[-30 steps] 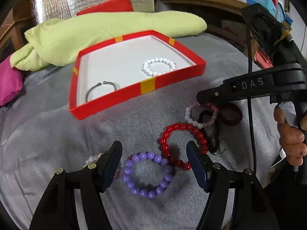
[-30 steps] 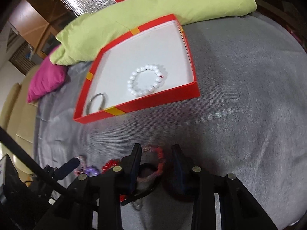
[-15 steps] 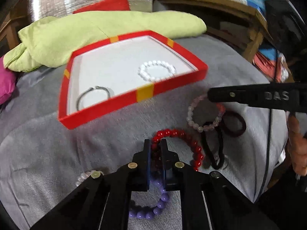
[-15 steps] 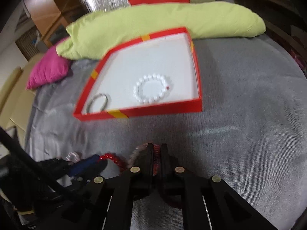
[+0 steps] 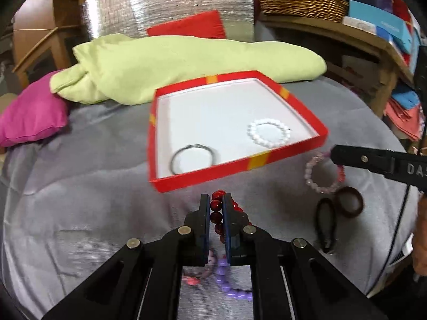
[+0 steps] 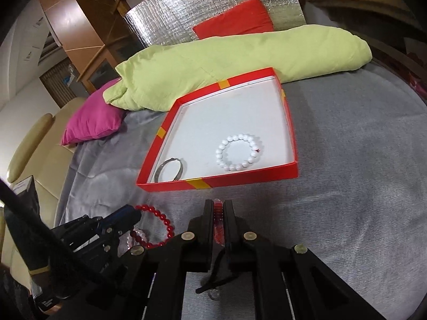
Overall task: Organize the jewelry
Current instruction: 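Lift the red bracelet with the left tool while the right tool lifts the pink-white bracelet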
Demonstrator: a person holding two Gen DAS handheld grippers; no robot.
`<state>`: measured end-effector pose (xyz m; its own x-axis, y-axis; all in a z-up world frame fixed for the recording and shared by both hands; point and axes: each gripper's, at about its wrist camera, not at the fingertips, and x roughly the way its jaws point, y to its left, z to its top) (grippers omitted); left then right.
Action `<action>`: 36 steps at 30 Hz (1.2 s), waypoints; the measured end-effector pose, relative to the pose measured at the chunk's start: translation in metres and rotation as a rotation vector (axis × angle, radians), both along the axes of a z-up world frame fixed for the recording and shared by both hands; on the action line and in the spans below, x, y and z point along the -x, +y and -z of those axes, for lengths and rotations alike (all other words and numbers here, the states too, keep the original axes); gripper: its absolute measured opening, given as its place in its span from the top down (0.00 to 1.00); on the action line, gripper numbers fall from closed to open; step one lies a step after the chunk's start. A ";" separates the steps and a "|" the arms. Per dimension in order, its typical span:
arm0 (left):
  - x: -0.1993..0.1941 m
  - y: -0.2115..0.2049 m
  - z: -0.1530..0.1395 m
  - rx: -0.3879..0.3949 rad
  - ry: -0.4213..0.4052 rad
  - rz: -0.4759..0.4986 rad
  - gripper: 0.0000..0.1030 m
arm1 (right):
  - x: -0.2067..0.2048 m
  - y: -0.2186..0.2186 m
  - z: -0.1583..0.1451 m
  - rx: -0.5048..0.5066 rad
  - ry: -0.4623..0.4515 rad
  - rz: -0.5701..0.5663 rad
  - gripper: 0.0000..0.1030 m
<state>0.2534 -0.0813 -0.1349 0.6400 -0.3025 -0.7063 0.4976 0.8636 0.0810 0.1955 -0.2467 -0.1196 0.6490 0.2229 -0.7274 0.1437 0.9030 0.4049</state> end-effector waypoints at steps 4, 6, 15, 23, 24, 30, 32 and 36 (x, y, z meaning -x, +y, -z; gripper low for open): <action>0.000 0.009 -0.006 -0.002 -0.030 -0.031 0.91 | -0.001 0.009 0.000 0.000 -0.003 -0.013 0.93; 0.001 0.013 -0.009 -0.004 -0.043 -0.046 0.91 | -0.002 0.013 0.000 -0.002 -0.005 -0.020 0.93; 0.001 0.020 -0.015 -0.031 -0.089 -0.084 0.91 | -0.005 0.029 -0.001 0.002 -0.016 -0.040 0.93; 0.000 0.031 -0.020 -0.027 -0.110 -0.138 0.91 | -0.005 0.035 -0.002 0.001 -0.019 -0.042 0.93; -0.001 0.033 -0.021 -0.027 -0.112 -0.150 0.91 | -0.005 0.036 -0.003 0.002 -0.022 -0.041 0.93; -0.003 0.043 -0.025 -0.017 -0.124 -0.185 0.91 | -0.005 0.040 -0.006 0.002 -0.036 -0.044 0.93; -0.003 0.045 -0.026 -0.017 -0.130 -0.196 0.91 | -0.004 0.040 -0.006 0.004 -0.039 -0.043 0.93; -0.003 0.049 -0.028 -0.013 -0.132 -0.209 0.91 | -0.003 0.041 -0.009 0.001 -0.050 -0.043 0.93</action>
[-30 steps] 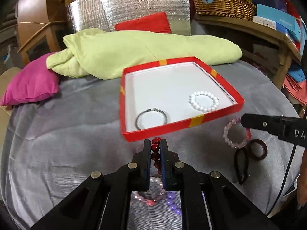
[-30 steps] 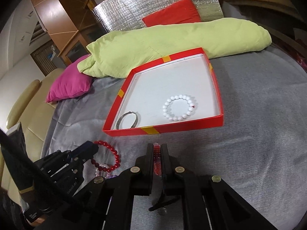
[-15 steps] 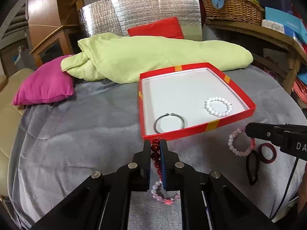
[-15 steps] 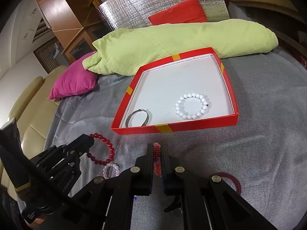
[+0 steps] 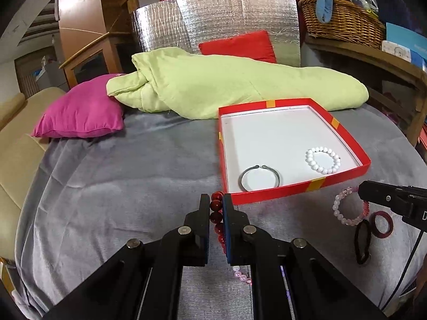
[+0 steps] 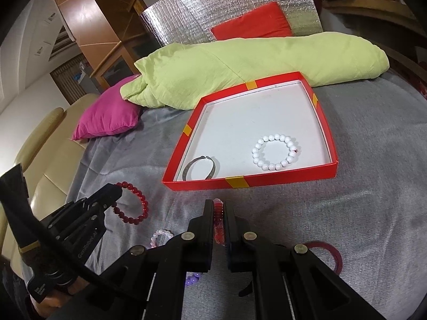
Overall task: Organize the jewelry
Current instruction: 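Lift the red bracelet with the left tool while the right tool lifts the pink-white bracelet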
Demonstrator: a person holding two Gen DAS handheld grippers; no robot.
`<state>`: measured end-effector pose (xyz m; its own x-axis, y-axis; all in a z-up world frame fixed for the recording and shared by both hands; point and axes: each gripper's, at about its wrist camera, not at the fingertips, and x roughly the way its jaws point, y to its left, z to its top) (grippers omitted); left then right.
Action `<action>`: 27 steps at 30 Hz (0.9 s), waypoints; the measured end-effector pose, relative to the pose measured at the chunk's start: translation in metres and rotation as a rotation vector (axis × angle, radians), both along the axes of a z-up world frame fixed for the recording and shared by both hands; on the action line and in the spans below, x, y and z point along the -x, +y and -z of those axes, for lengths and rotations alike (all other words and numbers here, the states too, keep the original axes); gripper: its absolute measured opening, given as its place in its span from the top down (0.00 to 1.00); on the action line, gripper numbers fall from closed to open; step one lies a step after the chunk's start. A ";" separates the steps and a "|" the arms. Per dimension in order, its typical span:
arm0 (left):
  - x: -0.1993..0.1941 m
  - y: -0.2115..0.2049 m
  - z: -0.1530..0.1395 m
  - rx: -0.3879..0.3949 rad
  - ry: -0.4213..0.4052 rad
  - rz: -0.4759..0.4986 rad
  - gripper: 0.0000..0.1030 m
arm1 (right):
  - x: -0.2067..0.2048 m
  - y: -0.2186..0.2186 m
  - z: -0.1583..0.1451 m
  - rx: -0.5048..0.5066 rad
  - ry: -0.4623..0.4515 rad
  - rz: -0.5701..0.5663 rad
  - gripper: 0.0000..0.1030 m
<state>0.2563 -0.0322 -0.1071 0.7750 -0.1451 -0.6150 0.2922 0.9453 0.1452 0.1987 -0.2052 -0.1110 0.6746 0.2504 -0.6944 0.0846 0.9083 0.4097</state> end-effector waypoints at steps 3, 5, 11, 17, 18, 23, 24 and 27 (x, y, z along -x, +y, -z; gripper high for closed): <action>0.001 0.001 -0.001 0.001 -0.005 -0.001 0.91 | 0.001 0.001 -0.002 0.001 -0.008 -0.003 0.93; 0.003 0.001 -0.002 0.002 -0.010 0.000 0.91 | 0.001 0.003 -0.003 0.003 -0.015 -0.004 0.93; 0.002 0.015 -0.009 0.024 -0.028 -0.042 0.91 | 0.002 0.002 -0.004 0.004 -0.023 -0.001 0.93; -0.001 0.032 -0.014 0.027 -0.047 -0.090 0.91 | 0.002 0.002 -0.005 -0.001 -0.027 -0.002 0.93; 0.000 0.035 -0.015 0.027 -0.051 -0.096 0.91 | 0.002 0.003 -0.005 -0.001 -0.029 -0.003 0.93; 0.001 0.047 -0.018 0.021 -0.072 -0.121 0.91 | 0.001 0.013 -0.008 -0.007 -0.047 -0.022 0.93; 0.002 0.049 -0.019 0.018 -0.077 -0.126 0.91 | 0.001 0.015 -0.009 -0.009 -0.051 -0.026 0.93; 0.002 0.055 -0.019 0.015 -0.082 -0.133 0.91 | 0.000 0.024 -0.011 -0.009 -0.067 -0.040 0.93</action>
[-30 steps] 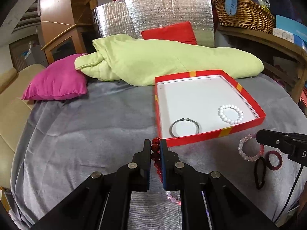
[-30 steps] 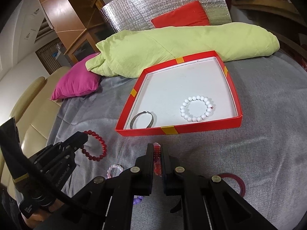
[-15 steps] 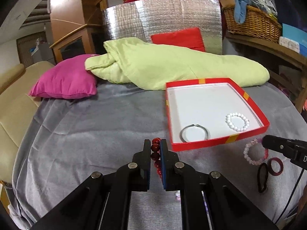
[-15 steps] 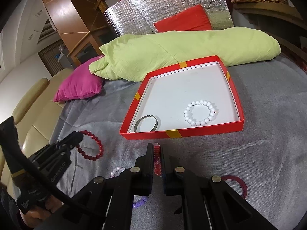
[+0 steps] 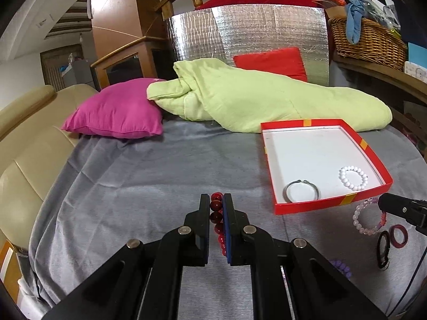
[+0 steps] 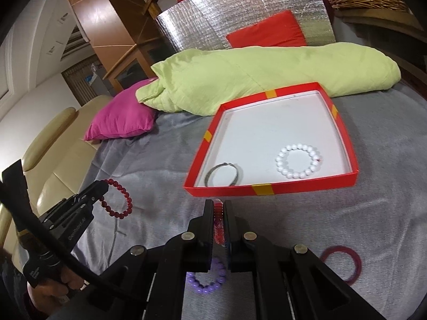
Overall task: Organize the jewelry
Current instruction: 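Lift the red bracelet with the left tool while the right tool lifts the pink-white bracelet, then lower the red bead bracelet into the box and open the left tool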
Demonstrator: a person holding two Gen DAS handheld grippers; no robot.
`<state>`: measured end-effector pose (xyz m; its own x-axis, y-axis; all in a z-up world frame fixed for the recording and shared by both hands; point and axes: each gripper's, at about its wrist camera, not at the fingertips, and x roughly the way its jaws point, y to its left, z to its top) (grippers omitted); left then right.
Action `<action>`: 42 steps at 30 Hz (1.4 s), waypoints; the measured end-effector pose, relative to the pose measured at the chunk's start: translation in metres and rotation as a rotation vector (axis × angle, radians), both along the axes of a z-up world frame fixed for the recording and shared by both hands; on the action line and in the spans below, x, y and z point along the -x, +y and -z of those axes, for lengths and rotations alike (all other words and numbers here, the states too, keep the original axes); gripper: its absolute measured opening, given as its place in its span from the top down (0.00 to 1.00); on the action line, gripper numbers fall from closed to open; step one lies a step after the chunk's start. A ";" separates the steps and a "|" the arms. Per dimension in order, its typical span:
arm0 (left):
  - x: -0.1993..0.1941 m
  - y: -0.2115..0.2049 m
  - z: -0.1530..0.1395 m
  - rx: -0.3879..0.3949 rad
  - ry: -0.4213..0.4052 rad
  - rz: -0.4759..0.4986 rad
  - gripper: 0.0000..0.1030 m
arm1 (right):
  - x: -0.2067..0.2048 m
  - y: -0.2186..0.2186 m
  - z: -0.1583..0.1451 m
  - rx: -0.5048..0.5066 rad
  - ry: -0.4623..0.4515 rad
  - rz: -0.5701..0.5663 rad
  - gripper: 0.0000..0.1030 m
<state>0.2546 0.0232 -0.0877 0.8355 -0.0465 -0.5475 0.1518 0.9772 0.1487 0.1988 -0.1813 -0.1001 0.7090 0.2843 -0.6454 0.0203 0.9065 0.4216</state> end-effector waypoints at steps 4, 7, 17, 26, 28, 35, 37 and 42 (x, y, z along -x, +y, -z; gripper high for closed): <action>-0.001 0.008 -0.001 0.005 -0.001 -0.010 0.91 | -0.001 0.011 -0.003 -0.004 -0.017 -0.017 0.93; 0.000 0.010 -0.001 0.004 -0.004 -0.013 0.91 | -0.002 0.020 -0.005 -0.007 -0.034 -0.030 0.93; -0.003 0.014 -0.001 0.009 -0.005 -0.029 0.91 | -0.005 0.025 -0.010 0.001 -0.074 -0.035 0.93; -0.011 0.004 0.000 0.011 0.003 -0.028 0.91 | -0.015 0.014 -0.015 0.003 -0.092 -0.018 0.93; -0.014 0.001 0.001 0.010 0.006 -0.026 0.91 | -0.017 0.011 -0.015 -0.001 -0.095 -0.012 0.93; -0.022 -0.014 0.004 0.016 0.022 0.008 0.91 | -0.029 -0.005 -0.015 -0.050 -0.092 0.016 0.93; -0.024 -0.019 0.004 0.022 0.021 0.024 0.91 | -0.034 -0.011 -0.015 -0.064 -0.090 0.025 0.93; -0.033 -0.038 0.005 0.041 0.018 0.092 0.91 | -0.052 -0.021 -0.010 -0.081 -0.083 0.047 0.93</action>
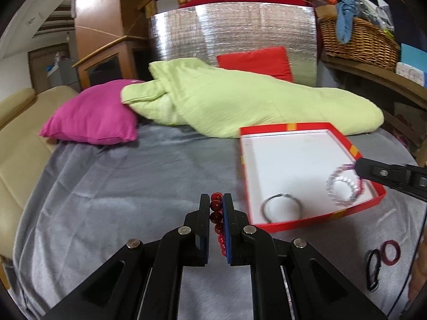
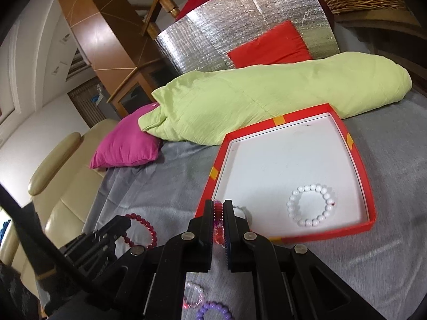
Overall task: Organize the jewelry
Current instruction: 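Lower the red bead bracelet into the box and open the left tool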
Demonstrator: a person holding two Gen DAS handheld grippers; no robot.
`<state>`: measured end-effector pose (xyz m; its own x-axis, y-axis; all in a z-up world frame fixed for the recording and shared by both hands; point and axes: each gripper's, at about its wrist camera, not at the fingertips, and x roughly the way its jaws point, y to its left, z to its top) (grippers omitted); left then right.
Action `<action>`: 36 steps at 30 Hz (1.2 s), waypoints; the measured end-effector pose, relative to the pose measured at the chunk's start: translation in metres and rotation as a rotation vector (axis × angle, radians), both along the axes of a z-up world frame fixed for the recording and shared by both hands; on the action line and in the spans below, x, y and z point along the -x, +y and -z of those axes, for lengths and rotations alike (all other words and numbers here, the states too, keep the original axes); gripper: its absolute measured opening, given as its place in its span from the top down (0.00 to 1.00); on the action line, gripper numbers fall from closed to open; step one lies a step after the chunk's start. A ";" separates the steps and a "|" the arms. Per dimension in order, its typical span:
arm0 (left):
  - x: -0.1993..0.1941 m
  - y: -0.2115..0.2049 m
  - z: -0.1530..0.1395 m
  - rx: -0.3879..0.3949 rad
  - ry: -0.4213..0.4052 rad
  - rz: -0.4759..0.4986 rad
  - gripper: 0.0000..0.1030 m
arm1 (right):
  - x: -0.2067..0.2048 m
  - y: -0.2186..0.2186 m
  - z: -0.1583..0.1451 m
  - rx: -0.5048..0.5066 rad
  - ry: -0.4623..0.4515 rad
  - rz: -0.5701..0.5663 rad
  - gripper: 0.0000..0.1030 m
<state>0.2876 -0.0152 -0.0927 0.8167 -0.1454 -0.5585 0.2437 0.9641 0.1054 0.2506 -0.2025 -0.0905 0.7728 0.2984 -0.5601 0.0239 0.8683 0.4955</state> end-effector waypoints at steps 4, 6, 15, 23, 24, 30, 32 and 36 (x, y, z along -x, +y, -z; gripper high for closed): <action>-0.012 -0.015 0.002 0.044 0.008 0.070 0.91 | -0.018 -0.011 0.007 -0.018 0.015 0.025 0.93; -0.021 -0.022 0.002 0.090 0.015 0.121 0.91 | -0.027 -0.017 0.010 -0.021 0.023 0.040 0.93; -0.066 -0.057 0.011 0.182 0.098 0.268 0.91 | -0.074 -0.047 0.032 -0.083 0.087 0.079 0.93; -0.105 -0.088 0.033 0.218 0.199 0.315 0.91 | -0.104 -0.078 0.051 -0.152 0.131 0.131 0.93; -0.108 -0.093 0.035 0.215 0.208 0.322 0.91 | -0.106 -0.081 0.053 -0.157 0.135 0.137 0.93; -0.114 -0.119 0.040 0.198 0.240 0.357 0.91 | -0.117 -0.092 0.062 -0.180 0.151 0.186 0.92; -0.112 -0.125 0.041 0.182 0.240 0.361 0.90 | -0.116 -0.097 0.064 -0.173 0.157 0.226 0.89; -0.105 -0.114 0.027 0.166 0.186 0.318 0.55 | -0.103 -0.116 0.052 -0.139 0.125 0.327 0.71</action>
<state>0.3930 -0.1294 -0.1196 0.6040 -0.4750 -0.6400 0.5329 0.8378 -0.1189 0.3534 -0.3185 -0.1426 0.7679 0.1271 -0.6278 0.3568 0.7291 0.5840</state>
